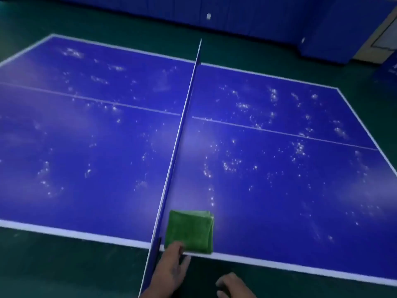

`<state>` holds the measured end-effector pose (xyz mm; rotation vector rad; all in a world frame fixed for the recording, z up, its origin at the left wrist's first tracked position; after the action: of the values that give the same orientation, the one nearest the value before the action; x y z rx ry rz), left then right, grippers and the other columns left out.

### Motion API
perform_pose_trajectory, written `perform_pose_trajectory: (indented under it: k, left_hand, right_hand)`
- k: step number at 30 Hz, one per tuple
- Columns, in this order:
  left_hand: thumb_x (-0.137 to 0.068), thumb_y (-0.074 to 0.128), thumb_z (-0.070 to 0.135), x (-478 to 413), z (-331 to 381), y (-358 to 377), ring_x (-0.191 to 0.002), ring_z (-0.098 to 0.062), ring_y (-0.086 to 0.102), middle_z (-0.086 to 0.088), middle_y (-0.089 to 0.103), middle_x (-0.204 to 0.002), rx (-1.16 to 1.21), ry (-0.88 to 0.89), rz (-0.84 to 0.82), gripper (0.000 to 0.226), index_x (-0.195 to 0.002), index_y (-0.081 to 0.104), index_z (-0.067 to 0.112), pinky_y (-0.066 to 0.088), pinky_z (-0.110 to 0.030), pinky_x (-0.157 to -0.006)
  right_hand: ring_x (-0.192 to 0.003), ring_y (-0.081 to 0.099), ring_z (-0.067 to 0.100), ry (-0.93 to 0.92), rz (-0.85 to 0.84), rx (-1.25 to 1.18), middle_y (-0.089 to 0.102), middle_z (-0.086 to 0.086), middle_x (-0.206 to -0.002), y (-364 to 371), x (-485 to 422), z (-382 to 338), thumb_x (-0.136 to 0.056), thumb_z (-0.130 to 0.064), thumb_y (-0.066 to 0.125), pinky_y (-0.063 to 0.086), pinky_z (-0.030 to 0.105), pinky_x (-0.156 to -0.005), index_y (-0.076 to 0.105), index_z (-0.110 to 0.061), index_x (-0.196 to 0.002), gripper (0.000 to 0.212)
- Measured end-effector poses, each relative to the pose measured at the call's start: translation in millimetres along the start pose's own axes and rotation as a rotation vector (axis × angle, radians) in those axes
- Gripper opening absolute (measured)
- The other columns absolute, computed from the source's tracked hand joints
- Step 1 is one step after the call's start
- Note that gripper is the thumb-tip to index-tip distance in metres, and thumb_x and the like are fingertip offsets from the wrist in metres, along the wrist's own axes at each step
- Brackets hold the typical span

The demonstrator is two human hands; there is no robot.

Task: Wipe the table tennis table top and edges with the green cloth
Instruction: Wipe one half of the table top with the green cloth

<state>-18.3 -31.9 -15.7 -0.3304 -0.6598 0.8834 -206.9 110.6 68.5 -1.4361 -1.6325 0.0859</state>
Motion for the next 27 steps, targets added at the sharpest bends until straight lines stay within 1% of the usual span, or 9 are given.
perform_pose_trajectory:
  k: [3,6,8,10,13,18,22,24,27]
  left_hand:
    - [-0.092,0.080,0.014,-11.9,-17.4,19.9,-0.100,-0.023,0.066,-0.004,0.066,-0.108,-0.017,0.075,0.081,0.027,-0.116,0.066,0.009,0.054,-0.038,-0.097]
    - [-0.090,0.078,0.015,-13.4,-25.2,35.5,-0.103,-0.029,0.067,-0.006,0.065,-0.111,-0.040,0.094,0.119,0.031,-0.118,0.067,0.008,0.048,-0.031,-0.095]
    - [-0.094,0.070,0.025,-17.3,-22.2,33.3,-0.107,-0.028,0.064,-0.003,0.061,-0.115,-0.049,0.138,0.157,0.033,-0.124,0.063,0.013,0.049,-0.034,-0.096]
    - [-0.097,0.063,0.037,-24.6,-22.2,30.8,-0.111,-0.026,0.061,0.000,0.058,-0.119,-0.041,0.149,0.198,0.036,-0.127,0.059,0.018,0.053,-0.037,-0.098]
    - [-0.099,0.060,0.046,-35.4,-20.8,21.9,-0.119,-0.026,0.059,-0.001,0.059,-0.126,-0.033,0.122,0.246,0.044,-0.131,0.059,0.017,0.047,-0.037,-0.108]
    - [-0.106,0.051,0.051,-43.3,-18.5,6.2,-0.140,-0.022,0.049,-0.007,0.056,-0.150,0.054,-0.035,0.399,0.061,-0.150,0.052,0.008,0.036,-0.033,-0.122]
    - [-0.107,0.041,0.050,-61.2,-18.1,15.3,-0.158,-0.021,0.035,-0.007,0.041,-0.169,0.083,-0.099,0.437,0.069,-0.163,0.041,0.009,0.027,-0.041,-0.131]
    - [-0.107,0.040,0.047,-73.7,-19.7,21.0,-0.160,-0.021,0.033,-0.009,0.038,-0.171,0.087,-0.115,0.463,0.069,-0.164,0.039,0.007,0.025,-0.039,-0.132]
    - [-0.109,0.040,0.047,-94.6,-28.5,26.5,-0.160,-0.018,0.030,-0.007,0.035,-0.173,0.104,-0.158,0.482,0.068,-0.167,0.030,0.012,0.023,-0.033,-0.132]
  right_hand:
    - [-0.115,0.056,-0.008,0.018,0.008,0.080,0.056,-0.015,-0.125,22.0,-8.1,15.8,-0.103,-0.050,0.059,0.038,0.013,-0.110,0.063,-0.034,-0.121,0.025]
    - [-0.106,0.063,-0.005,0.087,0.023,0.093,0.058,-0.025,-0.120,40.3,-10.1,27.0,-0.097,-0.053,0.057,0.048,0.016,-0.103,0.059,-0.043,-0.113,0.020]
    - [-0.112,0.065,-0.002,0.057,-0.016,0.134,0.050,-0.025,-0.139,45.4,-25.6,28.3,-0.099,-0.045,0.060,0.050,0.023,-0.106,0.061,-0.041,-0.124,0.026]
    - [-0.131,0.061,0.011,0.002,0.017,0.324,0.036,-0.011,-0.164,43.3,-51.9,26.3,-0.098,-0.032,0.067,0.048,0.024,-0.111,0.060,-0.030,-0.143,0.046]
    - [-0.131,0.067,0.032,-0.146,0.186,0.418,0.053,0.015,-0.159,35.8,-92.3,11.0,-0.077,-0.014,0.089,0.057,0.041,-0.106,0.070,-0.014,-0.138,0.064]
    - [-0.164,0.029,0.030,-0.501,0.198,0.535,0.031,0.010,-0.177,44.6,-171.3,-23.4,-0.101,-0.026,0.067,0.025,0.053,-0.133,0.050,-0.014,-0.162,0.064]
    - [-0.167,-0.018,0.026,-0.599,-0.061,0.782,-0.018,0.000,-0.181,73.2,-235.9,-22.9,-0.111,-0.037,0.038,-0.002,0.055,-0.135,-0.002,-0.021,-0.175,0.077]
    - [-0.167,-0.019,0.023,-0.646,-0.085,0.820,-0.019,-0.002,-0.181,74.8,-255.3,-11.4,-0.109,-0.042,0.033,-0.002,0.055,-0.135,-0.005,-0.025,-0.174,0.078]
    - [-0.169,0.001,0.023,-0.784,0.003,0.775,0.003,-0.004,-0.183,65.2,-268.1,1.2,-0.107,-0.053,0.038,0.004,0.055,-0.136,0.016,-0.030,-0.174,0.075]
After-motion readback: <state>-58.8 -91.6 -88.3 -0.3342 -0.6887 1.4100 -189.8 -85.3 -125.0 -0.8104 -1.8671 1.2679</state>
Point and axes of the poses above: each hand's wrist, its own x-axis away from the middle knuckle, its own y-axis out of the palm, z = x × y, the point moved 4 cm from there along -x, towards the middle knuckle
